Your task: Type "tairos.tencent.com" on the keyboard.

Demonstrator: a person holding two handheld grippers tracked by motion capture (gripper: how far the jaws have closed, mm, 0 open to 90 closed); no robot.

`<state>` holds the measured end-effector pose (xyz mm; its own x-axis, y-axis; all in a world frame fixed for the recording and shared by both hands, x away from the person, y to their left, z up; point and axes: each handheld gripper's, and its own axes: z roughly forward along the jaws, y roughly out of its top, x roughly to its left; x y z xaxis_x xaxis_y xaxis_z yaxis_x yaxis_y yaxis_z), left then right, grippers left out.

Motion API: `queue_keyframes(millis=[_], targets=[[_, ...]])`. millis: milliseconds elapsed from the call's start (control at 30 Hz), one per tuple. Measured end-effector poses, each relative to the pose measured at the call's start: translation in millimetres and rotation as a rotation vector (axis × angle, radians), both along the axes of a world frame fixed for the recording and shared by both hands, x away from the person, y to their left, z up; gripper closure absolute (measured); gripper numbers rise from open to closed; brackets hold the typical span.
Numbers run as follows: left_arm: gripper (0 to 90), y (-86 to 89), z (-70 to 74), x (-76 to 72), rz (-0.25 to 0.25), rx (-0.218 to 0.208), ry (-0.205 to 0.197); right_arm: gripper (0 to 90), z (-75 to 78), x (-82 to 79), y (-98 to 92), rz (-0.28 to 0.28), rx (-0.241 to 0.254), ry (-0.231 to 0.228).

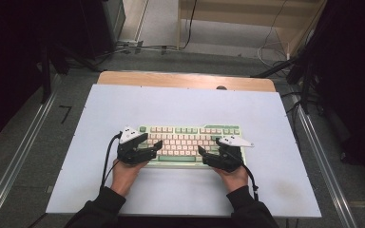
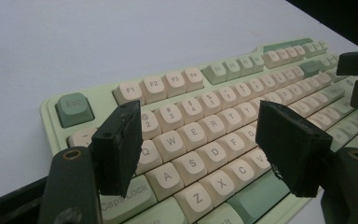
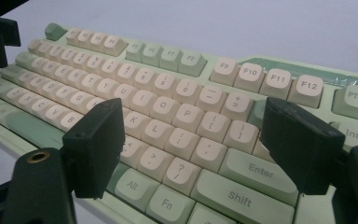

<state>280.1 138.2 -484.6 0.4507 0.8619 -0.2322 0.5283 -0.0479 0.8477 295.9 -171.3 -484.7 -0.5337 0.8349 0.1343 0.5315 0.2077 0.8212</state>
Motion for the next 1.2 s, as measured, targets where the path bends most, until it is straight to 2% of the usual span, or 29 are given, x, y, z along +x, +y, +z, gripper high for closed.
queue_keyframes(millis=[200,400,633,867,1200], targets=[[35.7,-0.2,0.0,0.1,-0.007,-0.007,0.005,19.7,0.1,-0.1,-0.4,-0.003,-0.001,-0.001],[51.0,-0.7,1.5,0.4,-0.032,-0.019,0.002,20.0,-0.3,-0.5,-1.1,-0.005,-0.008,-0.001],[69.6,-5.9,2.8,4.9,-0.038,-0.022,0.003,21.0,-0.3,-3.8,-6.7,-0.024,-0.012,-0.004],[90.0,-17.1,3.1,12.1,-0.075,0.007,0.002,21.5,-0.8,-7.2,-15.2,-0.05,-0.014,0.004],[90.0,-32.2,-2.0,23.4,-0.092,0.039,0.036,21.8,-0.5,-12.1,-25.6,-0.083,-0.015,0.01]])
